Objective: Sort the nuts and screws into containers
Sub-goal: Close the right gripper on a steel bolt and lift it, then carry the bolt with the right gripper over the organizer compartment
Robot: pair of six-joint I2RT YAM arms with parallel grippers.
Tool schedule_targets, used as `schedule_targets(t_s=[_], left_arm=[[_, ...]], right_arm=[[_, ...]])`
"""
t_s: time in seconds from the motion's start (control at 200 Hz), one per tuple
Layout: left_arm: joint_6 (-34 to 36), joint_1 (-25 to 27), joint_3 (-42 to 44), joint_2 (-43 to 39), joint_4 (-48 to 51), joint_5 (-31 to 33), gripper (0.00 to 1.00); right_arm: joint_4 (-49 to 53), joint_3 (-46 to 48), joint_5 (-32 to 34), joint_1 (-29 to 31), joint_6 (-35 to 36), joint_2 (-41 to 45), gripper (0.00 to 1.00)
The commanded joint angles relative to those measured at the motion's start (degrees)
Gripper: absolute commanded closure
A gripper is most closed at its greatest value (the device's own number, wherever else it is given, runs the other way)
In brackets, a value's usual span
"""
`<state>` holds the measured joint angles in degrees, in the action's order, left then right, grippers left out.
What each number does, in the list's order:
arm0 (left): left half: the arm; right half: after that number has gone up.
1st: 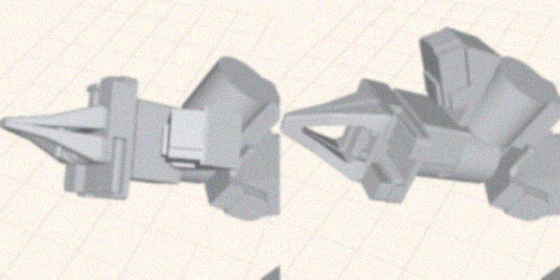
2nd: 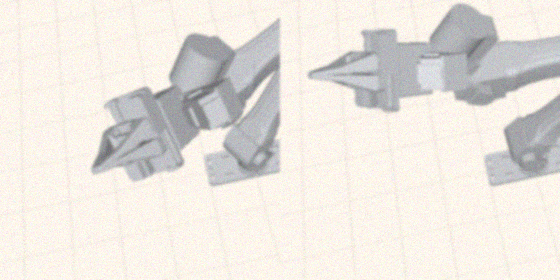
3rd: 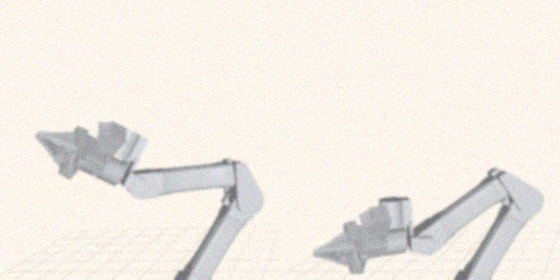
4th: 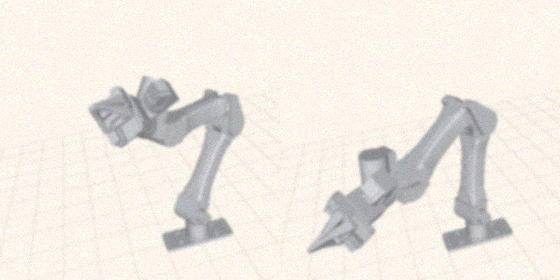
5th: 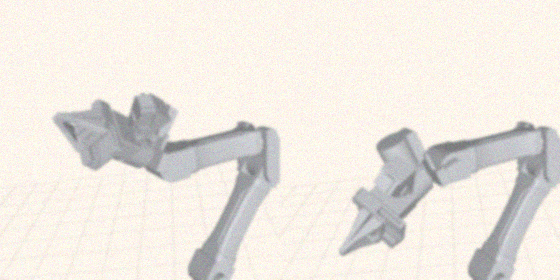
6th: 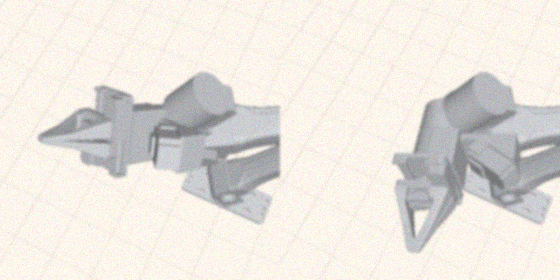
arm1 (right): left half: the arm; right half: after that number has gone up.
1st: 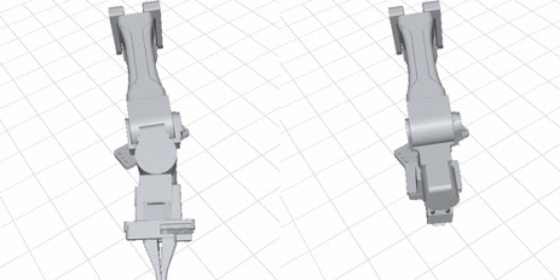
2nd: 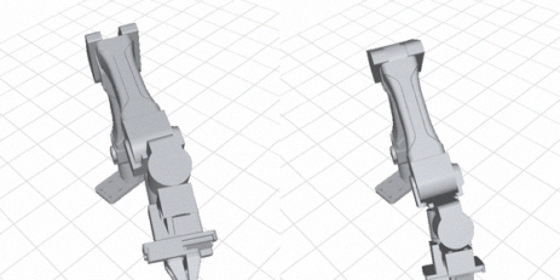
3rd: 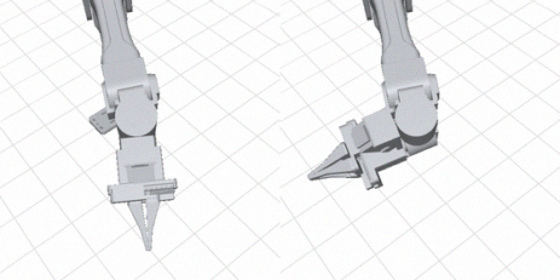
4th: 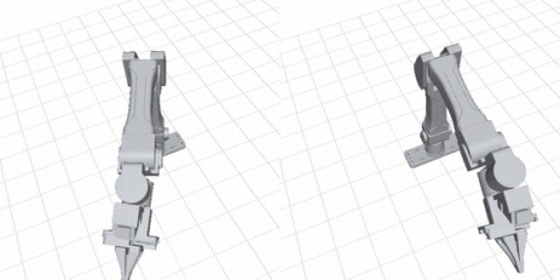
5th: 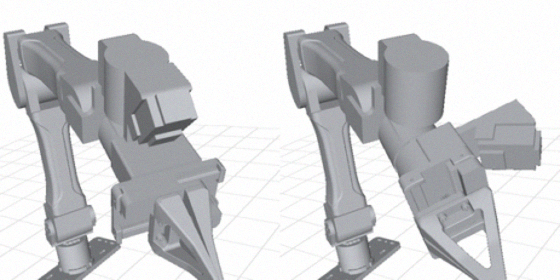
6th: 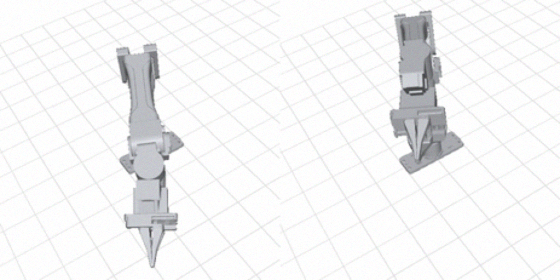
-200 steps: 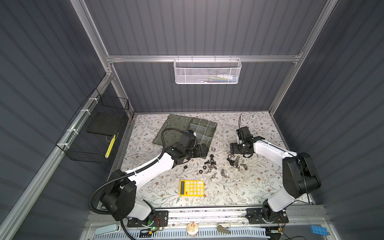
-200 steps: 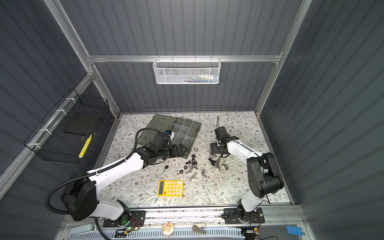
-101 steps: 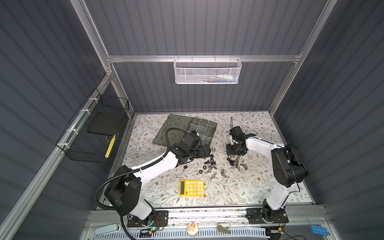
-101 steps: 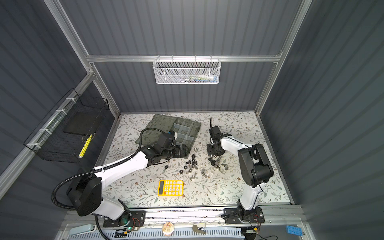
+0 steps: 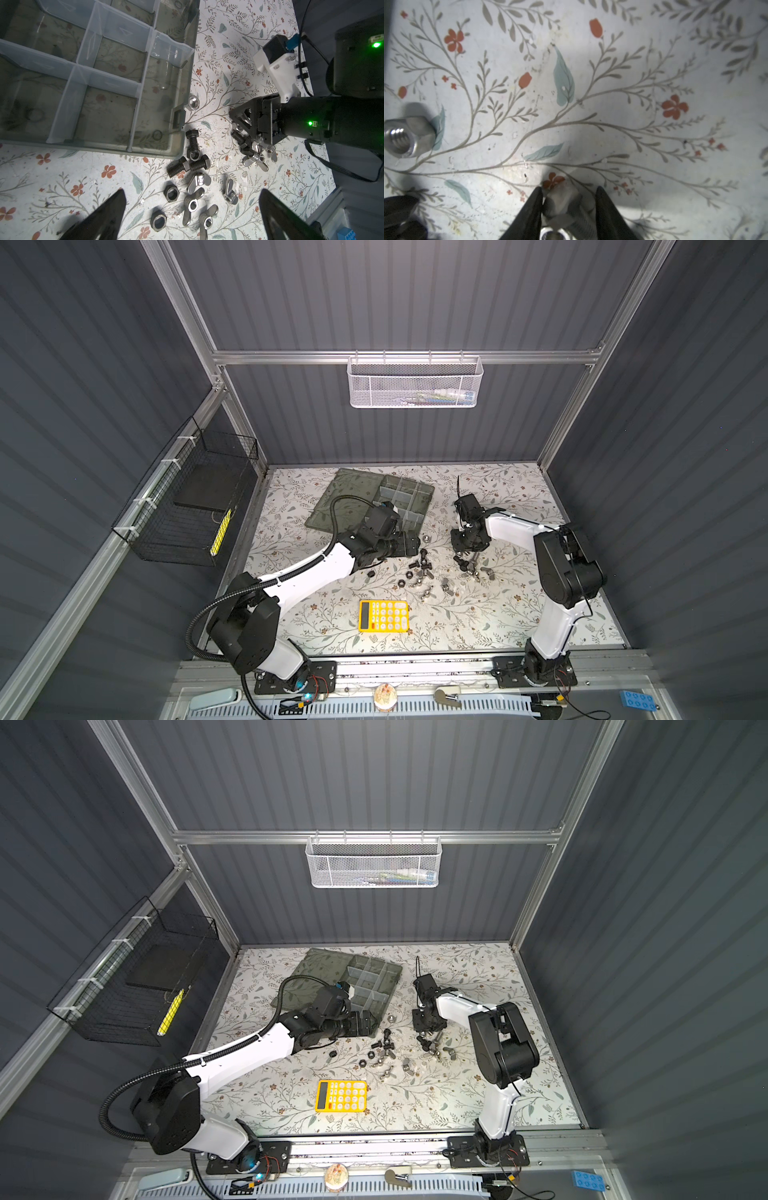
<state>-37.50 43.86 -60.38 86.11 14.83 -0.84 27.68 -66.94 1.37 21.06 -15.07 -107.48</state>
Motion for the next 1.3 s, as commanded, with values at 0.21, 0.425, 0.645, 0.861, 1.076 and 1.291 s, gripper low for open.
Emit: schedule_targets(t_s=[0.21, 0.425, 0.645, 0.861, 1.076, 1.291], left_arm=[[3.6, 0.4, -3.2, 0.6, 2.0, 1.1, 0.0], [4.9, 0.4, -5.6, 2.6, 4.1, 1.4, 0.0], [6.1, 0.4, -6.4, 1.9, 4.9, 2.6, 0.0], [8.5, 0.4, -7.6, 0.6, 5.5, 5.1, 0.0], [12.7, 0.3, -10.0, 0.4, 7.8, 9.2, 0.0], [17.2, 0.3, -11.3, -1.3, 6.3, 12.9, 0.0]], right_arm=[[3.2, -1.2, 0.0, 0.1, -0.4, -1.6, 0.71], [3.9, -2.3, -0.7, 0.1, -0.2, -0.7, 0.77], [4.3, -4.1, -2.8, 0.0, -0.6, -0.2, 0.77], [5.3, -7.4, -4.8, 0.0, -1.1, 0.4, 0.78], [6.0, -12.1, -7.3, 0.0, -2.1, 0.4, 0.79], [7.3, -19.1, -10.0, 0.0, -3.3, -1.6, 0.79]])
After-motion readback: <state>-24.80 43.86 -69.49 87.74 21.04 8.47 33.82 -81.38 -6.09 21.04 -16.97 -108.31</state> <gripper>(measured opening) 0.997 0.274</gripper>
